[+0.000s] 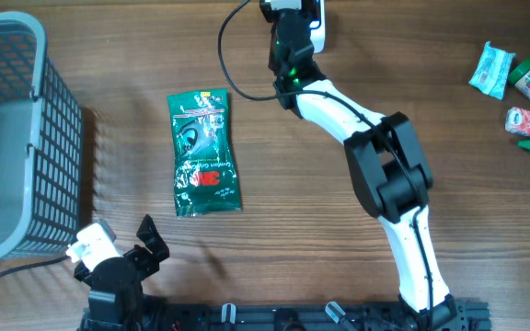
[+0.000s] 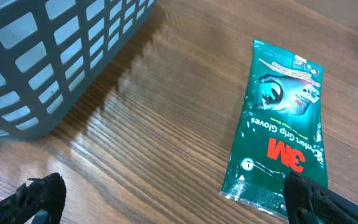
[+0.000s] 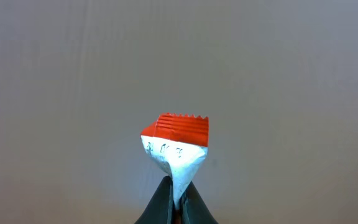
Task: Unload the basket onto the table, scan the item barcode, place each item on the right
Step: 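Place the red stick at the top right corner and release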
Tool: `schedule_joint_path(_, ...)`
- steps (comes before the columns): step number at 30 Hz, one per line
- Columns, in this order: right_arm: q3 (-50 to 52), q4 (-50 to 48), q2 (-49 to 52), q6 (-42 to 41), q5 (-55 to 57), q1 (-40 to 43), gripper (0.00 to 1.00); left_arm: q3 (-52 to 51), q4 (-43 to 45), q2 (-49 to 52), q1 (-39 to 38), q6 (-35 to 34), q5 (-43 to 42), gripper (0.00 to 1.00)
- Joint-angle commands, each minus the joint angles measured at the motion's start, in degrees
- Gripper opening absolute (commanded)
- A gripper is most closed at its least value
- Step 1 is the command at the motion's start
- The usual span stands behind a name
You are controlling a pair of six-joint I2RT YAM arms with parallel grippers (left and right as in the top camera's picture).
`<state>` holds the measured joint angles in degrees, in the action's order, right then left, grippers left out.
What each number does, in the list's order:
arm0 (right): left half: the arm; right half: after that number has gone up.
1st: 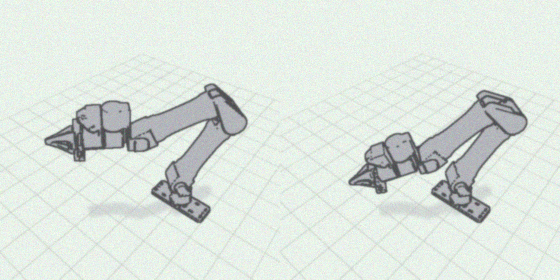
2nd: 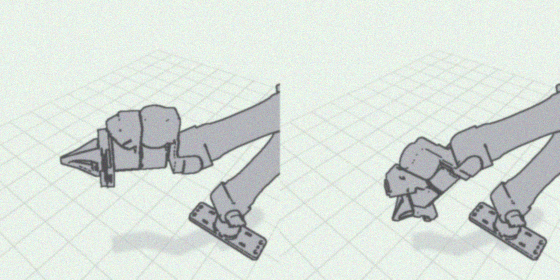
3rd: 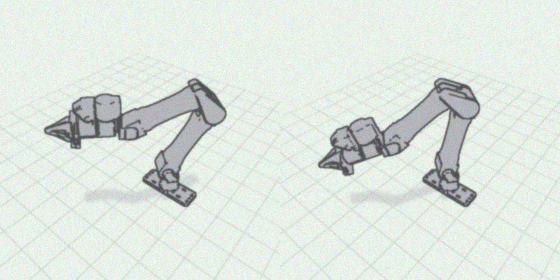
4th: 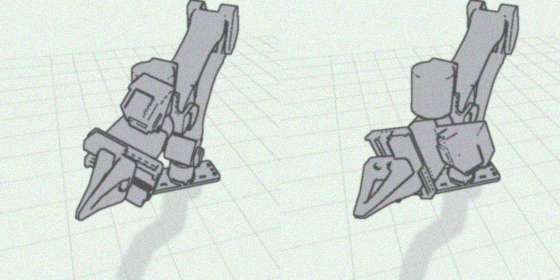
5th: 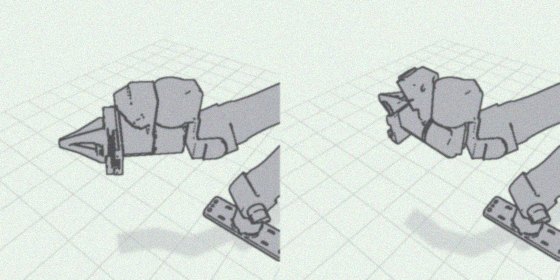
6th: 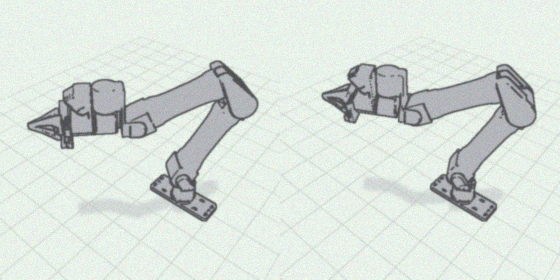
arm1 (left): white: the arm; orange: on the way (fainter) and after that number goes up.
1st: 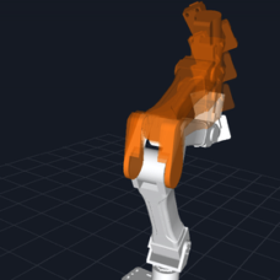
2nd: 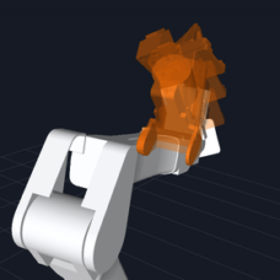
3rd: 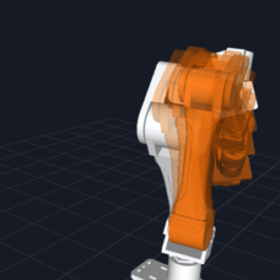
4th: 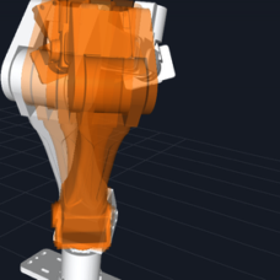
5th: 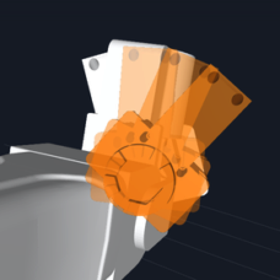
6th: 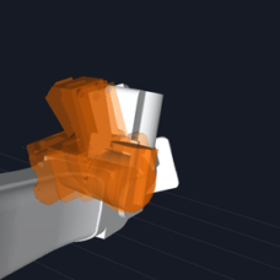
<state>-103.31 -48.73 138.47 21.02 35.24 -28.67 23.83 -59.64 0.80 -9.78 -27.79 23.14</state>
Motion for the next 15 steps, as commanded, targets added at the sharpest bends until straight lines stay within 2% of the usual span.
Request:
schedule_joint_path(1,-4.4,-0.1,6.0,1.6,-2.1,0.9,0.05,-0.3,0.1,-0.4,0.3,-0.6,0.7,1.00)
schedule_joint_path(5,-4.5,2.1,6.4,-2.6,-4.3,1.6,0.05,-0.3,0.1,-0.4,0.3,-0.6,0.7,1.00)
schedule_joint_path(9,-4.5,2.0,6.4,-1.9,-3.8,1.9,0.05,-0.3,0.1,-0.4,0.3,-0.6,0.7,1.00)
schedule_joint_path(15,-4.5,3.4,3.6,1.0,12.5,2.5,0.04,-0.3,0.1,-0.4,0.3,-0.6,0.7,1.00)
